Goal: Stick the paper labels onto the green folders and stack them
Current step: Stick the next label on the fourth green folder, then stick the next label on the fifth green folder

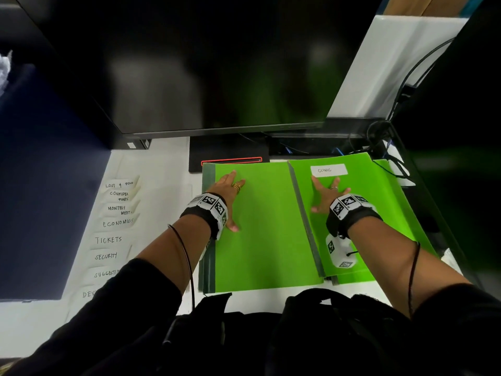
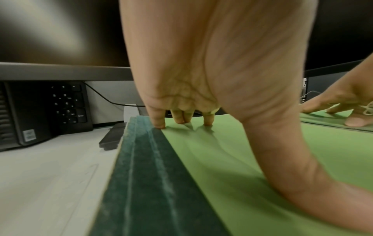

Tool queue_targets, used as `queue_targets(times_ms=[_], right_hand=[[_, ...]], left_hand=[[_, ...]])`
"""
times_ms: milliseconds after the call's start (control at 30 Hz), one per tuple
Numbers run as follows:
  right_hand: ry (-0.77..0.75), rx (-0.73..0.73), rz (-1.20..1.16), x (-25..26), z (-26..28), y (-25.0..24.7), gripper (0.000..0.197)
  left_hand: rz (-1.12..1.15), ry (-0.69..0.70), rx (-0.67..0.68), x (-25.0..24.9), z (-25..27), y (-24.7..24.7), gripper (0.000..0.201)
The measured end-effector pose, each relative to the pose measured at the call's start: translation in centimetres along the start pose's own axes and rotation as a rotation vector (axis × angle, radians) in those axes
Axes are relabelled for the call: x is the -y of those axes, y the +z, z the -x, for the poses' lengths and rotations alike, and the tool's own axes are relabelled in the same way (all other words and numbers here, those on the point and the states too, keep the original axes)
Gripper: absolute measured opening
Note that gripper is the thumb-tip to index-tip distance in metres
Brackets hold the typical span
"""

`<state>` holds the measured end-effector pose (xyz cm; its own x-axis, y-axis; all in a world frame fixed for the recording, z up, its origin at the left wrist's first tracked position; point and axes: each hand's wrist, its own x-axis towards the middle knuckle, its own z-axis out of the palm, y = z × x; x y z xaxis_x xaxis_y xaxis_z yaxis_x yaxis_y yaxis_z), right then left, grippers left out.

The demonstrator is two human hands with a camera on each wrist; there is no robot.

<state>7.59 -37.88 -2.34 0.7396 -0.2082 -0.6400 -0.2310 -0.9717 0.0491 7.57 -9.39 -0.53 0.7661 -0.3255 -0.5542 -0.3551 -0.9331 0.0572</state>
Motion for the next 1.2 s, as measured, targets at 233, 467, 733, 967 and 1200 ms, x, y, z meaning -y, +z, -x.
queue_targets(times_ms=[233, 467, 733, 967, 1200], right_hand=[[0.081, 0.023, 0.011, -2.2, -1.1, 0.2, 0.106], [0.083, -0.038, -0.016, -0.7, 0.6, -0.4, 0.093], [-0.299, -0.491, -0.234, 9.4, 5.5, -0.7, 0.048], [-0.725, -0.424, -0.314, 18.1, 9.2, 3.0, 0.022], [-0.877, -0.361, -0.069, 23.0, 11.2, 6.3, 0.022]], left_hand=[[0.012, 0.005, 0.004, -0.1, 0.6, -0.4, 0.137], [0.031, 0.015, -0.028, -0.1, 1.0, -0.3, 0.135], [0.253, -0.033, -0.245, 1.7, 4.4, 0.7, 0.107], [0.409, -0.154, -0.288, 7.3, 9.4, 2.1, 0.074], [0.277, -0.227, 0.054, 11.2, 11.6, 6.0, 0.122]])
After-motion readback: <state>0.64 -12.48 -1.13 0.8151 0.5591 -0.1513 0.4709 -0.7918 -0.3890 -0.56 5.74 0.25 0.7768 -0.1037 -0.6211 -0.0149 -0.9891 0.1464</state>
